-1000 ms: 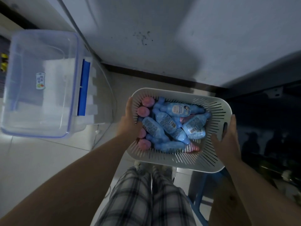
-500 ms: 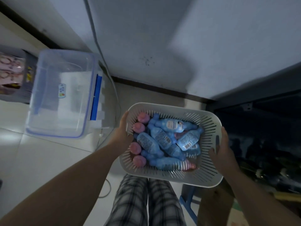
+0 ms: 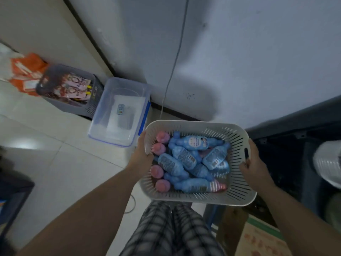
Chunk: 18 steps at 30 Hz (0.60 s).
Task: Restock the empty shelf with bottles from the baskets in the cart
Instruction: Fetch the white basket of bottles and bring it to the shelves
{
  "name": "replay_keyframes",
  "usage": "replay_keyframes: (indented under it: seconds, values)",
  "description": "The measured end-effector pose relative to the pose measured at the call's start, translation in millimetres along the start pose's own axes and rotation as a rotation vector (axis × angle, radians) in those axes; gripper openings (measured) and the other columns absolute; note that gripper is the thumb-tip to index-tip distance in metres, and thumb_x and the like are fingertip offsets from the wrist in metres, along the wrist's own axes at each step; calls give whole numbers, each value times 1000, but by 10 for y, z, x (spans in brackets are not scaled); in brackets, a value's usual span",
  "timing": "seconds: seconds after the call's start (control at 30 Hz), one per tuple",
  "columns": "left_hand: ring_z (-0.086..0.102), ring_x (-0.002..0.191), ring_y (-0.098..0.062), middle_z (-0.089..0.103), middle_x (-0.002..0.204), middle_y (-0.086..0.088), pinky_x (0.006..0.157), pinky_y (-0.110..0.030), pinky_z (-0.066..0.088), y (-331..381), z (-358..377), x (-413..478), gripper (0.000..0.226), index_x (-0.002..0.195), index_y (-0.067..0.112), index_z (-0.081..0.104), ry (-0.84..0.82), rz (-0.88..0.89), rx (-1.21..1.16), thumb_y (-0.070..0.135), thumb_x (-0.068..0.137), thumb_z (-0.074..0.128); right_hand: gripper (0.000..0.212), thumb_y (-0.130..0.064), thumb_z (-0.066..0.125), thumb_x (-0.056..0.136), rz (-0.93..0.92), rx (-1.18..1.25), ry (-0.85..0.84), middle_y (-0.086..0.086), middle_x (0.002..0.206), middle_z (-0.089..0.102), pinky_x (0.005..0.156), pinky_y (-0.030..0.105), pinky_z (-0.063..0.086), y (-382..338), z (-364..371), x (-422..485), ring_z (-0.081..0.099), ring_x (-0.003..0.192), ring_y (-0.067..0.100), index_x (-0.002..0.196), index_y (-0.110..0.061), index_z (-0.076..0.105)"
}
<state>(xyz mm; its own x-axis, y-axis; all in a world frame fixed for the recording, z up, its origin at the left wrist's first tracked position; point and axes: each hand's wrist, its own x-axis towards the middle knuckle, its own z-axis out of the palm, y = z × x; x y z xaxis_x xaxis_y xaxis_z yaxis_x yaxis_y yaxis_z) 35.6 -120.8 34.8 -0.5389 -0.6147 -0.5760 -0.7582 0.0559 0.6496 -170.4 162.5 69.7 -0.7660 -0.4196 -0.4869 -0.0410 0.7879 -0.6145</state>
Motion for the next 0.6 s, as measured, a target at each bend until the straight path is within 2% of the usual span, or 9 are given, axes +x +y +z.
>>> replay_keyframes:
  seconds: [0.03, 0.07, 0.17, 0.2, 0.3, 0.37, 0.43, 0.53, 0.6]
  values:
    - [52, 99, -17, 52, 118, 4, 87, -30, 34, -7, -96, -76, 72, 149, 44, 12, 0, 27, 5, 25, 96, 57, 77, -7, 51, 95, -2, -2, 10, 0, 98, 59, 77, 35, 43, -67, -12, -65, 60, 85, 22, 154, -36, 10]
    - [52, 101, -17, 52, 118, 4, 88, -30, 33, -12, -185, -172, 71, 149, 43, 14, 4, 44, -10, 23, 95, 57, 79, -5, 50, 94, 1, -11, 16, 0, 92, 60, 75, 34, 43, -111, -10, -113, 61, 81, 22, 154, -36, 11]
    - [57, 105, -19, 58, 118, 6, 86, -33, 36, -76, -405, -420, 50, 132, 61, 26, 101, -3, -123, 33, 100, 52, 81, 0, 50, 91, -9, -41, 8, 7, 84, 63, 69, 35, 45, -242, 25, -197, 63, 77, 25, 154, -36, 13]
    - [59, 103, -20, 60, 116, 3, 83, -35, 42, -125, -461, -492, 53, 134, 59, 27, 140, -23, -149, 30, 99, 54, 81, -1, 51, 91, -31, -51, -3, 9, 87, 64, 71, 37, 46, -289, 50, -202, 63, 79, 28, 154, -37, 13]
    - [61, 89, -20, 62, 109, -5, 70, -27, 51, -308, -566, -754, 73, 149, 40, 18, 200, -41, -96, 10, 94, 55, 80, -3, 51, 91, -114, -67, -63, 7, 107, 61, 84, 39, 46, -469, 137, -185, 59, 93, 28, 152, -39, 14]
    - [59, 91, -18, 61, 111, -1, 78, -31, 50, -464, -597, -970, 64, 142, 49, 23, 271, -72, -190, 16, 97, 55, 79, -1, 51, 90, -188, -92, -120, 9, 105, 61, 81, 36, 43, -601, 206, -163, 59, 88, 28, 152, -35, 16]
    - [58, 98, -19, 59, 109, 7, 89, -37, 42, -638, -621, -1228, 48, 126, 60, 26, 336, -131, -301, 30, 100, 53, 79, 1, 50, 89, -255, -163, -187, 14, 93, 65, 71, 36, 46, -753, 278, -168, 61, 75, 29, 152, -32, 18]
    - [57, 100, -21, 59, 117, 3, 91, -36, 36, -897, -646, -1649, 55, 138, 55, 22, 394, -189, -377, 35, 99, 55, 79, 1, 51, 88, -334, -269, -255, 14, 79, 62, 56, 32, 46, -981, 425, -240, 61, 66, 29, 152, -32, 19]
    - [58, 101, -21, 58, 119, 1, 91, -34, 37, -1050, -667, -1923, 61, 142, 49, 22, 450, -212, -410, 32, 97, 59, 79, 0, 52, 86, -390, -307, -304, 9, 82, 63, 59, 34, 48, -1115, 574, -280, 61, 66, 29, 151, -33, 22]
